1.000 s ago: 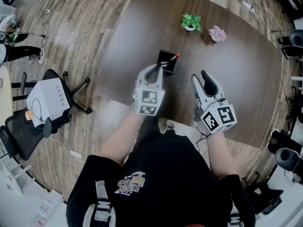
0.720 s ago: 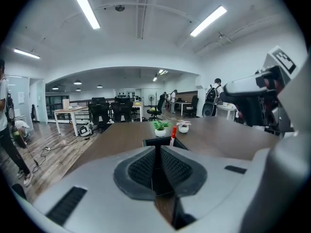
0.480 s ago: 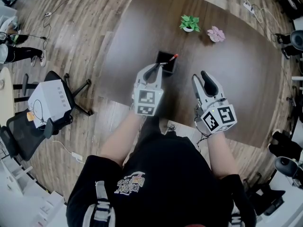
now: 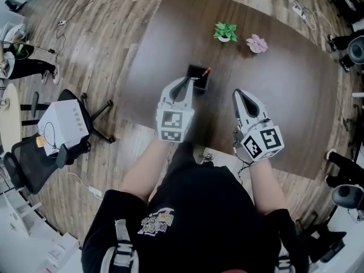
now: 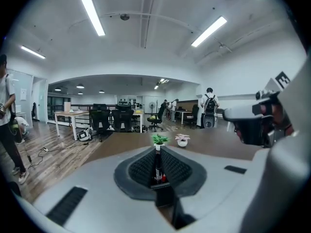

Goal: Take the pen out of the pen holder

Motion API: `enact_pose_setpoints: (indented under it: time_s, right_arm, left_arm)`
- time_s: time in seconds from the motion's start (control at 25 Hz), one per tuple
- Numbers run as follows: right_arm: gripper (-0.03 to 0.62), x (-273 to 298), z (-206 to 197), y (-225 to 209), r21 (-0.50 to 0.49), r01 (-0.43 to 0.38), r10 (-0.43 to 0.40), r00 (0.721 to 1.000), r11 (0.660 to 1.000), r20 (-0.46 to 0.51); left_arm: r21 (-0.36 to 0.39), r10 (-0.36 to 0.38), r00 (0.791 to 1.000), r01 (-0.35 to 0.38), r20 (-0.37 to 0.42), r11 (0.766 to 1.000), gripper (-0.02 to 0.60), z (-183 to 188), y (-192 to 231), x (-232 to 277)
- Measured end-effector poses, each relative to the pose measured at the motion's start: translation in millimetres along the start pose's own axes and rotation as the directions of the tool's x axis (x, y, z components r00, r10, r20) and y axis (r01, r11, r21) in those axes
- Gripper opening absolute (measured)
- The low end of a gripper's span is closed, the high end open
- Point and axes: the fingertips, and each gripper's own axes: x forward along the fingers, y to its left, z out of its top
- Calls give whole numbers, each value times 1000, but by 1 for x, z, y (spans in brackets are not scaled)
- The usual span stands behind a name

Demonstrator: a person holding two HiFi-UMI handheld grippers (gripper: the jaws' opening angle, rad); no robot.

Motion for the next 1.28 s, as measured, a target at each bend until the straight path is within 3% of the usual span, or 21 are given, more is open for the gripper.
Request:
enact_pose_setpoints:
  time_s: [0.32,0.48,0.8,1.28]
  right_arm:
    - [5,-12,12,9,-27,-43,43,999,999,19]
    - [5,-21,18,14,-38,-75,76,996,996,36]
    - [5,-51,24,34,-64,-163,167,984,985,63]
    - [5,-55,-6,117,-90,-325,326,945,941,-3]
  left_arm:
    - [10,25,998,-26,54,1000,26,29,-7,-21]
    - [-25,32,997,-30,75,999,26,46,-18,-37]
    - [-40,109,981,-104,161,994,25,77,-37,-93]
    - [-104,264,948,-248,180,963,25,53,-16,-210]
